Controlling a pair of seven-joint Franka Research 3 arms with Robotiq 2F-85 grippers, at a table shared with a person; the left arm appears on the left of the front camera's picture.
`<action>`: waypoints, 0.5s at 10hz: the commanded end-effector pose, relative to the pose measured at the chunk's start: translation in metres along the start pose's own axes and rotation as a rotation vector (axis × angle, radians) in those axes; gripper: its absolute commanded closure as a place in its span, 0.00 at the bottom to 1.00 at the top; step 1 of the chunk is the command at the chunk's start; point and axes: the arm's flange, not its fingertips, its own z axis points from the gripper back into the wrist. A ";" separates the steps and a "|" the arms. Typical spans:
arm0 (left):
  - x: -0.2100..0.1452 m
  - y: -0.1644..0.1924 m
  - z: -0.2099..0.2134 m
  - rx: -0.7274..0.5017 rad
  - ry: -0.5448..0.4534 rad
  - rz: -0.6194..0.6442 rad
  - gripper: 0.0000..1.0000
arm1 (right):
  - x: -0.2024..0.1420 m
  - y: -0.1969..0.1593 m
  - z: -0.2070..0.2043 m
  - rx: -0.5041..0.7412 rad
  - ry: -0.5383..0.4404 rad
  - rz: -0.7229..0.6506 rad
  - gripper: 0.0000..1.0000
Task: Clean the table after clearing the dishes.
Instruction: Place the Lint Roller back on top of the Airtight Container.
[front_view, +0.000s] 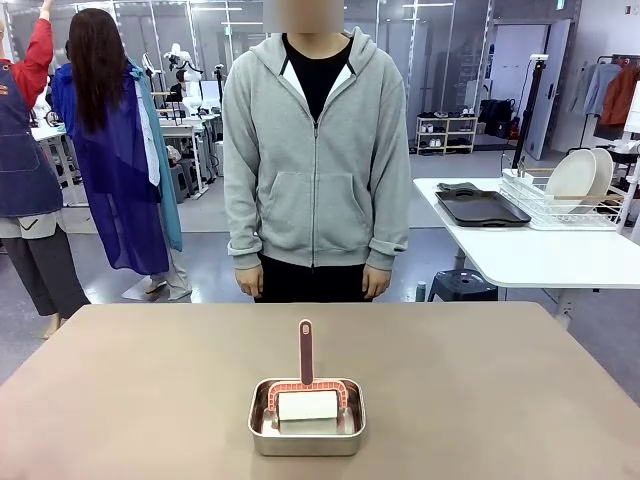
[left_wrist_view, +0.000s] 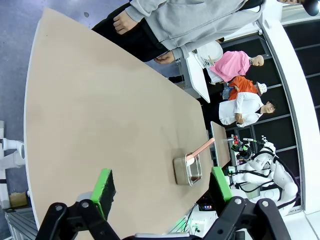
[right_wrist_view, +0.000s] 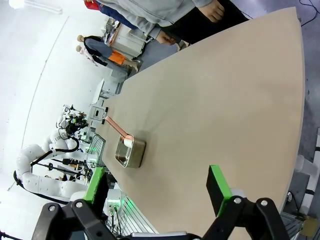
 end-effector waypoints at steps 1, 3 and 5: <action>-0.003 -0.001 0.003 0.000 0.013 -0.001 0.04 | -0.004 0.004 0.000 -0.009 0.005 -0.002 0.00; -0.003 -0.001 0.003 0.000 0.013 -0.001 0.04 | -0.004 0.004 0.000 -0.009 0.005 -0.002 0.00; -0.003 -0.001 0.003 0.000 0.013 -0.001 0.04 | -0.004 0.004 0.000 -0.009 0.005 -0.002 0.00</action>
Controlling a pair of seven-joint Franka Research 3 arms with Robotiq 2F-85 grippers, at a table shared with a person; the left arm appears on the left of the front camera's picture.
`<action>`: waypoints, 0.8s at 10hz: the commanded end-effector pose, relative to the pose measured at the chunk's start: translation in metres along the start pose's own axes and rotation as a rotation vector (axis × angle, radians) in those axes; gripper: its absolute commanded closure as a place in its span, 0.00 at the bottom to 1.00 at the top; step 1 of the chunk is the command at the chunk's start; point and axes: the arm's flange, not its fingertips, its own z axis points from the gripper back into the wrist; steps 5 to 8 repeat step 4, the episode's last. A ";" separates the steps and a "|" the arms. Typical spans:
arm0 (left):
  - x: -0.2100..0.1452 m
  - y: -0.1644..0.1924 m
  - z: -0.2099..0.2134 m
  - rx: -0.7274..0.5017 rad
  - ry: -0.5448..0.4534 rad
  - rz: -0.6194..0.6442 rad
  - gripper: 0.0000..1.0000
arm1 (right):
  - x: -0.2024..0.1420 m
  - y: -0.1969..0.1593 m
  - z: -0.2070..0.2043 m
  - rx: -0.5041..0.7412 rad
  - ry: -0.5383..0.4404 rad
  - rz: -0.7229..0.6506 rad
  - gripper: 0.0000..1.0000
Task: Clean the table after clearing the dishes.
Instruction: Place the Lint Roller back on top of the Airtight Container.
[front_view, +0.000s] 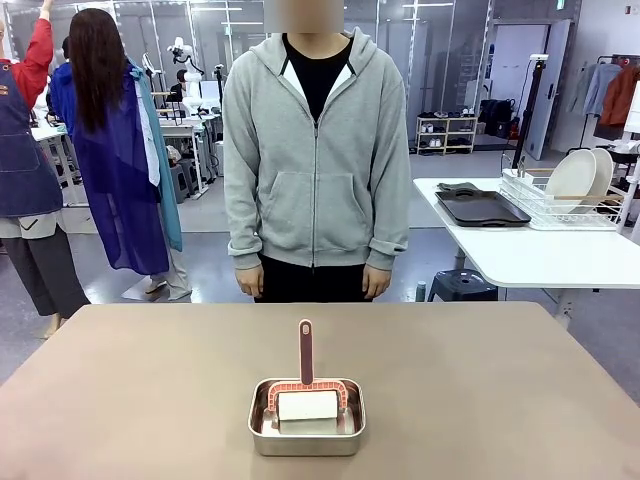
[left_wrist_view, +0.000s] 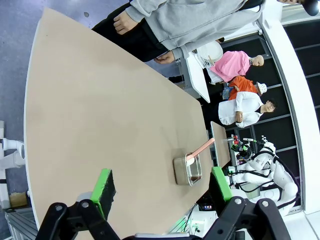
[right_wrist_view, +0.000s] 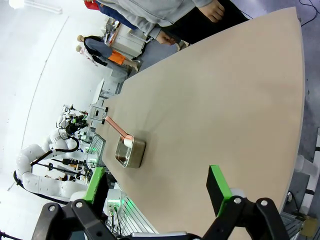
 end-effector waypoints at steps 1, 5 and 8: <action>-0.003 -0.001 0.003 0.000 0.013 -0.001 0.04 | -0.004 0.004 0.000 -0.009 0.005 -0.002 0.00; -0.003 -0.001 0.003 0.000 0.013 -0.001 0.04 | -0.004 0.004 0.000 -0.009 0.005 -0.002 0.00; -0.003 -0.001 0.003 0.000 0.013 -0.001 0.04 | -0.004 0.004 0.000 -0.009 0.005 -0.002 0.00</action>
